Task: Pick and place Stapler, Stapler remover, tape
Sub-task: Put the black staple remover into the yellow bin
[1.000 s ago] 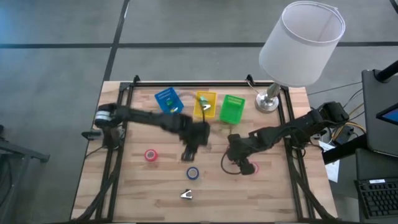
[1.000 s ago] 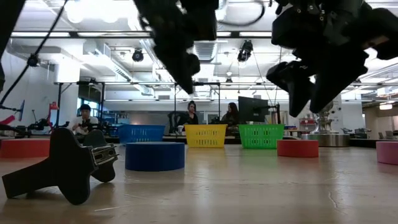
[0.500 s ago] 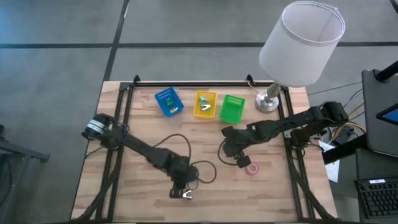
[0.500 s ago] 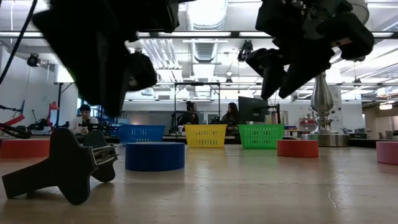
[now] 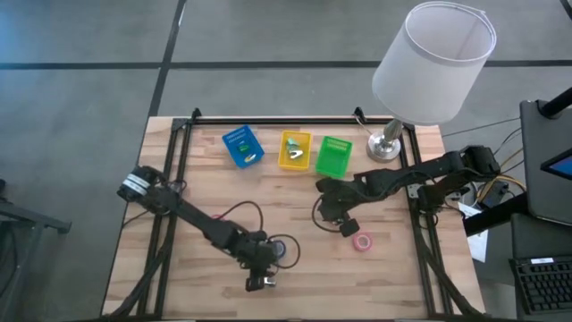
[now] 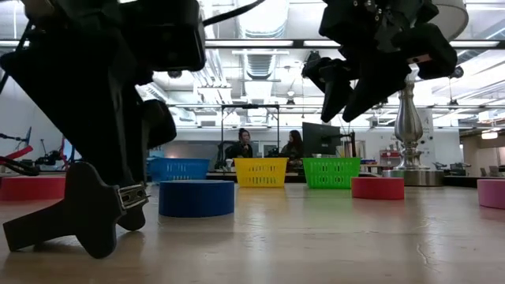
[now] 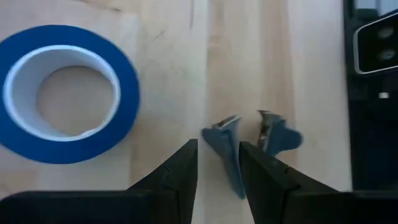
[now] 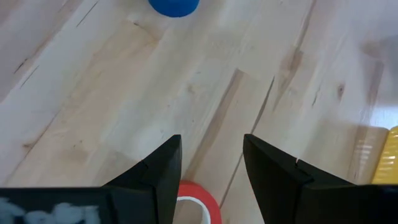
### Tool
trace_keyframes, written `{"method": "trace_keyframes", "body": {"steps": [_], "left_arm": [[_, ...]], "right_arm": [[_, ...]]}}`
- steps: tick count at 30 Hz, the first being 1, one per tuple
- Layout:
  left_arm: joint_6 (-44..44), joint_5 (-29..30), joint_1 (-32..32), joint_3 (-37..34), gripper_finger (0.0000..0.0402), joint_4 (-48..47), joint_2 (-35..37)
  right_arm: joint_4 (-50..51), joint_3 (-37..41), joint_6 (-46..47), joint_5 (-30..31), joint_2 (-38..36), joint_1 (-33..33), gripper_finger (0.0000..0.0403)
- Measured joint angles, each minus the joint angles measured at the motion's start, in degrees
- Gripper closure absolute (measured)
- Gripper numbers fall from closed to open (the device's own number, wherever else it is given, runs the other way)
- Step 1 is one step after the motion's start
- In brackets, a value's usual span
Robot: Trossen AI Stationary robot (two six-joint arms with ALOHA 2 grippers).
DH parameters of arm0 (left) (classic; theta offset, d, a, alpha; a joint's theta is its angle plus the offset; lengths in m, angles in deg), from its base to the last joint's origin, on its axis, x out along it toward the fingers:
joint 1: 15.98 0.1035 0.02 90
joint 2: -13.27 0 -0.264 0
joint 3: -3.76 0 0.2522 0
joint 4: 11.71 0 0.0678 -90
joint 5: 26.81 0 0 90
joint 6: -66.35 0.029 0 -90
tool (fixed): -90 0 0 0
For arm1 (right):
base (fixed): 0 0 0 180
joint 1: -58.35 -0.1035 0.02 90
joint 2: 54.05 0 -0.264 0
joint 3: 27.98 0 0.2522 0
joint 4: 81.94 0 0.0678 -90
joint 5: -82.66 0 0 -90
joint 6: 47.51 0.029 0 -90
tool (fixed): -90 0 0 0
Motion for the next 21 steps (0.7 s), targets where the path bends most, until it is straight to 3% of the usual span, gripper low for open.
{"method": "trace_keyframes", "body": {"steps": [21], "left_arm": [[-0.58, 3.56, -2.71, -0.47, 0.0282, 5.16, -3.25]], "right_arm": [[0.4, 0.0, 1.55, -0.02, 0.0, 0.0, 0.0234]]}}
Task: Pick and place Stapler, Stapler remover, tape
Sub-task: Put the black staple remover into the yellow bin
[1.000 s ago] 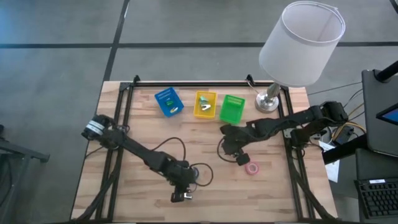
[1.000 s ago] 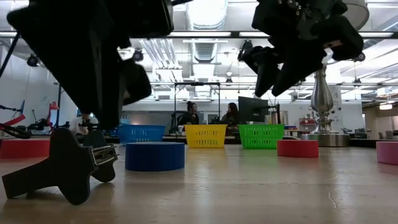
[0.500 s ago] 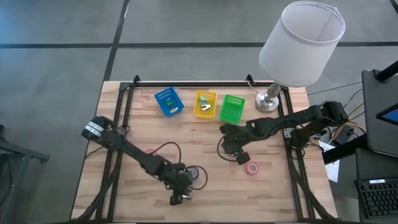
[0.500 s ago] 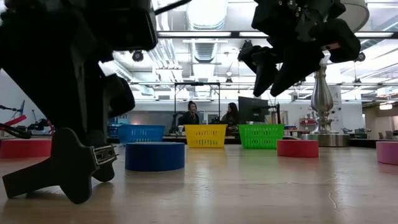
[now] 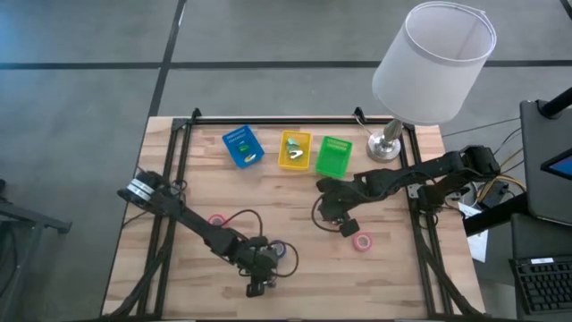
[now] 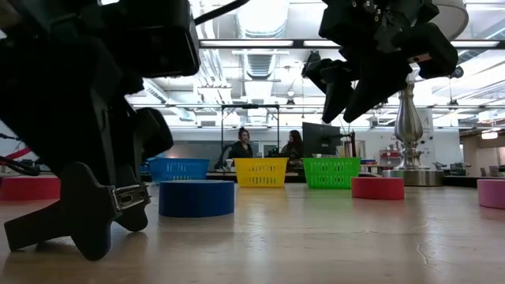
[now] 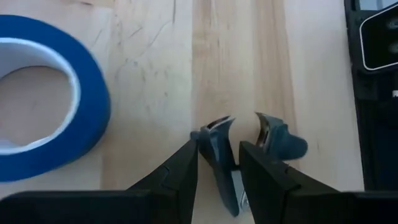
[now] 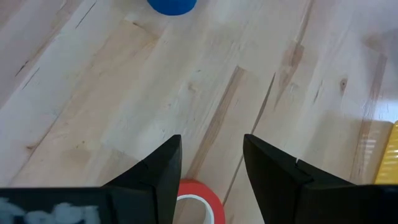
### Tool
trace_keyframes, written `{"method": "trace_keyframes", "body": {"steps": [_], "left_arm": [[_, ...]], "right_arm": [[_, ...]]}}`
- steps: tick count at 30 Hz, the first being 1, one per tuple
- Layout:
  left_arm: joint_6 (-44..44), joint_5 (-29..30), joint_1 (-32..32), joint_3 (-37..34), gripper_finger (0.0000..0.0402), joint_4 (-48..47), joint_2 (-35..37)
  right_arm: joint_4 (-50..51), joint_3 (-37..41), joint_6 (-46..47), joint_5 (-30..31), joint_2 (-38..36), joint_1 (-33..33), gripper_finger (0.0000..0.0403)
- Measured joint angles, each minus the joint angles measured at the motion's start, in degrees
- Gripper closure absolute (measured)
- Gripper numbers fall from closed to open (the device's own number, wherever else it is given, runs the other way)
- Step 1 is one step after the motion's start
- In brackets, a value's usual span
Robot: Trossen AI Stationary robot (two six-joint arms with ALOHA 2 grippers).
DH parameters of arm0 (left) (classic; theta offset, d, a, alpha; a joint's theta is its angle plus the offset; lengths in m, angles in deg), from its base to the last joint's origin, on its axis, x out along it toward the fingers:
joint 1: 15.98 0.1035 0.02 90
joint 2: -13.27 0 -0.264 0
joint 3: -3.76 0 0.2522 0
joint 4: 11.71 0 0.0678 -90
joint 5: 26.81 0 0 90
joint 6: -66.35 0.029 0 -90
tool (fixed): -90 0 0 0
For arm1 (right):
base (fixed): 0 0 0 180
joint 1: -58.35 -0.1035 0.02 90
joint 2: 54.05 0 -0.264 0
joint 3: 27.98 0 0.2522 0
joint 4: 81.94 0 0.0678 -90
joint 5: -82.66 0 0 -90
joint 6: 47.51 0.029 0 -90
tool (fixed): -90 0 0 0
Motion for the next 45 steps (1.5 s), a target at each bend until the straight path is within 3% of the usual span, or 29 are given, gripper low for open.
{"method": "trace_keyframes", "body": {"steps": [8, 14, 19, 25, 31, 39, 45], "left_arm": [[0.14, 0.81, 0.17, 0.17, 0.0291, -1.19, -0.88], [2.54, 0.68, 0.63, 0.13, 0.0362, -1.81, -0.04], [7.15, 3.49, 2.53, 1.84, 0.0362, -10.76, 2.91], [16.02, 13.71, 7.95, 9.24, 0.0347, -29.72, 7.18], [24.84, 27.44, 16.08, 17.48, 0.0355, -34.69, 9.51], [45.09, 19.87, 32.1, 20.44, 0.0342, -28.12, 8.87], [48.64, 13.35, 44.75, 18.26, 0.035, -22.15, 8.07]], "right_arm": [[0.21, 0.02, 0.0, 0.01, 0.0, 0.0, 0.0234], [0.22, 0.02, 0.0, 0.0, 0.0, 0.0, 0.0234], [0.15, 0.04, 0.88, 0.0, 0.0, 0.0, 0.0234], [-0.02, 0.13, 5.41, -0.02, 0.0, 0.0, 0.0234], [-0.83, 0.62, 13.64, 0.0, 0.0, 0.0, 0.0234], [-2.1, 3.97, 26.19, 0.06, 0.05, -1.77, 0.0235], [-3.32, 7.91, 34.16, 0.08, 0.07, -4.57, 0.0235]]}}
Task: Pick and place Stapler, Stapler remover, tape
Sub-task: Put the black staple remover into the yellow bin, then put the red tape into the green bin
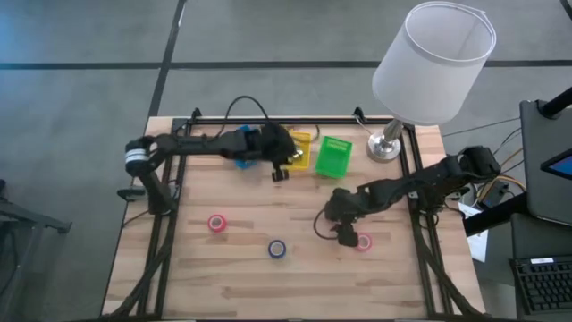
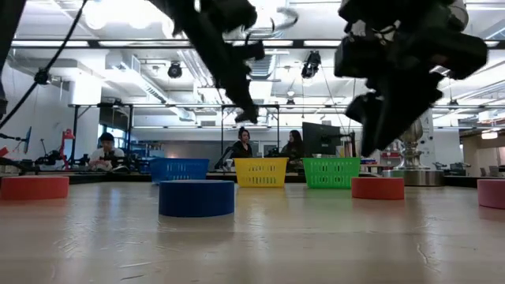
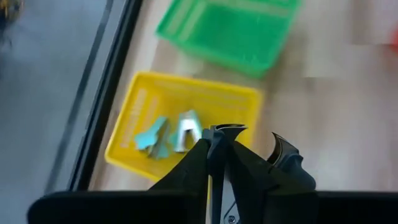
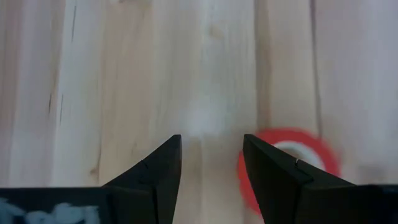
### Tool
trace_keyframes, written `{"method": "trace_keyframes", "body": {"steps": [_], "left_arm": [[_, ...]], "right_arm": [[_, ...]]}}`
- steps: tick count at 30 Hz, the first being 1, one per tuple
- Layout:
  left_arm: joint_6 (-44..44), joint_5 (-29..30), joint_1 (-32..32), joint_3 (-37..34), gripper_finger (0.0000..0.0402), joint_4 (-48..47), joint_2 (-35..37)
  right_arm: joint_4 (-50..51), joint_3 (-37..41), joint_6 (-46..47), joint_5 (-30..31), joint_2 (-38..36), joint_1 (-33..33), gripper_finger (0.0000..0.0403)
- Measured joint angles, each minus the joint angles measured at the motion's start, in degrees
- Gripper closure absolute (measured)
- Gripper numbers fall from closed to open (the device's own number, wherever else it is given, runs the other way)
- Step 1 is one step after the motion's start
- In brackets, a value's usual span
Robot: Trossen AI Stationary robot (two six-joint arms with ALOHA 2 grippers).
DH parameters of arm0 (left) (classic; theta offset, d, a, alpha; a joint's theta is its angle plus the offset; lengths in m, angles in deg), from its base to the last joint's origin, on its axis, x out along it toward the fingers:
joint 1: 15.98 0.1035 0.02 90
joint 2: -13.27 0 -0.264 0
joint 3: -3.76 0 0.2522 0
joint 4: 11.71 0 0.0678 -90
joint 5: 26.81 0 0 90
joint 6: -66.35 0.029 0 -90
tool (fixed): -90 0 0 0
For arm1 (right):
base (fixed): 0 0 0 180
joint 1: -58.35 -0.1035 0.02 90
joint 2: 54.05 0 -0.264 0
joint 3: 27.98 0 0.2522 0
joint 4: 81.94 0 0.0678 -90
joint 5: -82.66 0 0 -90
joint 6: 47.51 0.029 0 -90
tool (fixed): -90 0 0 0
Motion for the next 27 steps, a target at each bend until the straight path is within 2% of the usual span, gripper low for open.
{"method": "trace_keyframes", "body": {"steps": [6, 11, 18, 27], "left_arm": [[-0.39, -8.1, 6.41, -4.37, 0.0346, 10.8, -3.84], [2.38, -5.87, 7.65, -5.12, 0.0344, 18.39, -7.74], [1.45, -5.57, 8.33, -4.27, 0.0333, 16.93, -10.7], [-0.05, -6.59, 8.29, -4.22, 0.0295, 15.18, -12.08]], "right_arm": [[-0.11, 1.35, 1.87, 0.09, 0.0, -1.63, 0.0241], [-1.12, 1.38, 1.82, 1.47, 0.0, -2.08, 0.0248], [-1.14, 1.38, 0.93, 1.9, 0.0, -2.1, 0.0248], [-0.97, 1.38, 0.47, 2.03, 0.0, -1.99, 0.0249]]}}
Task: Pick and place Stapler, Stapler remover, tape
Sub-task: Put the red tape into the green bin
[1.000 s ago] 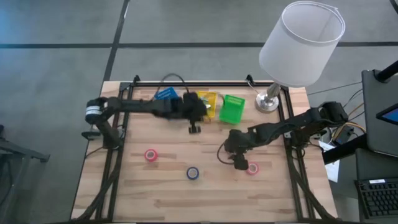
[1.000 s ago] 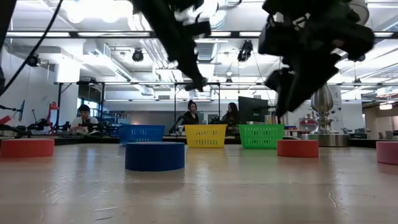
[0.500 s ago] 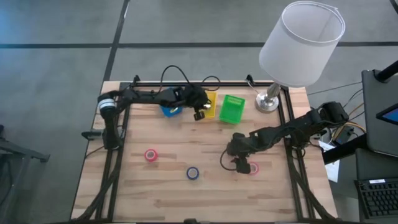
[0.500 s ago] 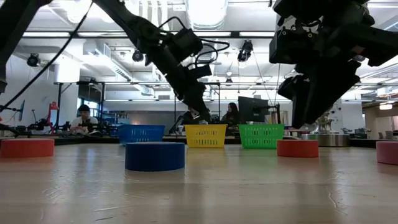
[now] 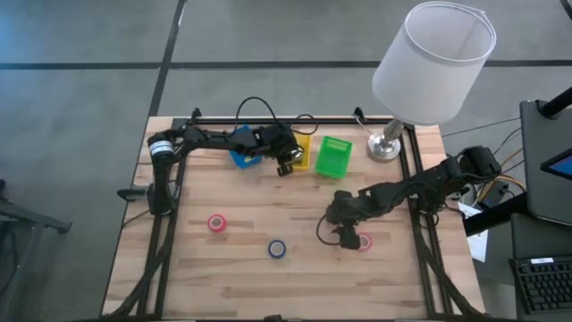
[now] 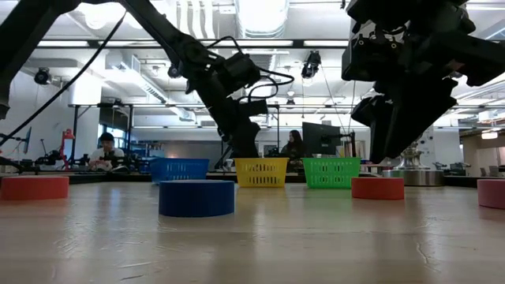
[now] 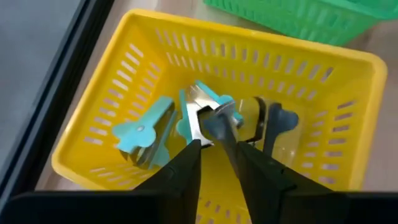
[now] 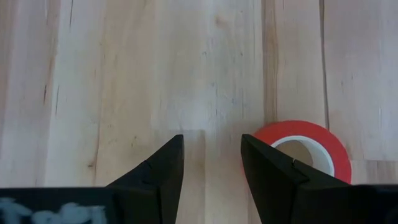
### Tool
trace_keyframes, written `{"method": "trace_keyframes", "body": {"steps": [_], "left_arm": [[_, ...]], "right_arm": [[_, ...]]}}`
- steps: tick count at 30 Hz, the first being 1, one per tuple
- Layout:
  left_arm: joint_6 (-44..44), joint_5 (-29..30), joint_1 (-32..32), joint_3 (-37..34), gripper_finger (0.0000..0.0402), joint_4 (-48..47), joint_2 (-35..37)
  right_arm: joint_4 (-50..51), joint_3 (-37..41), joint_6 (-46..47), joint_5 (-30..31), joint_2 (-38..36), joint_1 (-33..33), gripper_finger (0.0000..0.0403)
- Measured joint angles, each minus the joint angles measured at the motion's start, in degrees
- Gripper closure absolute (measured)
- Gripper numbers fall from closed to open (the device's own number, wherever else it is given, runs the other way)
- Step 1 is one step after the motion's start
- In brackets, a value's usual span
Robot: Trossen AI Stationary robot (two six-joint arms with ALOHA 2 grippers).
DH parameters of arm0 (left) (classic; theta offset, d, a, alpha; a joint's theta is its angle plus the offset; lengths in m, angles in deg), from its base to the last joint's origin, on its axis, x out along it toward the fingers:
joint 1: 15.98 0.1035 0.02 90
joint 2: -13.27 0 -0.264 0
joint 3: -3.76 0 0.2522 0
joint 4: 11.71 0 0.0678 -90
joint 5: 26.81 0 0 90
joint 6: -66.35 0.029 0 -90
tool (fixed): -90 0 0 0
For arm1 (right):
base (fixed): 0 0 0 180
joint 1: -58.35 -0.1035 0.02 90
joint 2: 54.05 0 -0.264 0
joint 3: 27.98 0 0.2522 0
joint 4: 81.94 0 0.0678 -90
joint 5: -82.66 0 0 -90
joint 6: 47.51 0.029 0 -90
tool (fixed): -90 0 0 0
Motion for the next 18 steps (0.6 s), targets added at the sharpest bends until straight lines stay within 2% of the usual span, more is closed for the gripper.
{"method": "trace_keyframes", "body": {"steps": [5, 10, 15, 18], "left_arm": [[-2.98, -0.13, -0.53, 0.0, 0.0279, -0.36, 1.44], [-7.55, -1.36, -2.47, 0.02, 0.0282, -3.03, 5.62], [-11.46, -6.63, -5.87, 0.02, 0.0297, -6.98, 11.06], [-13.53, -7.43, -9.09, -0.52, 0.0305, -6.92, 13.4]], "right_arm": [[4.67, -0.53, -0.17, 0.3, -0.3, 0.29, 0.025], [11.46, -1.22, -0.38, 4.18, -0.81, 0.57, 0.025], [8.88, -1.1, -6.4, 4.4, -0.69, 1.9, 0.025], [6.03, -0.92, -8.41, 4.46, 0.08, 2.42, 0.025]]}}
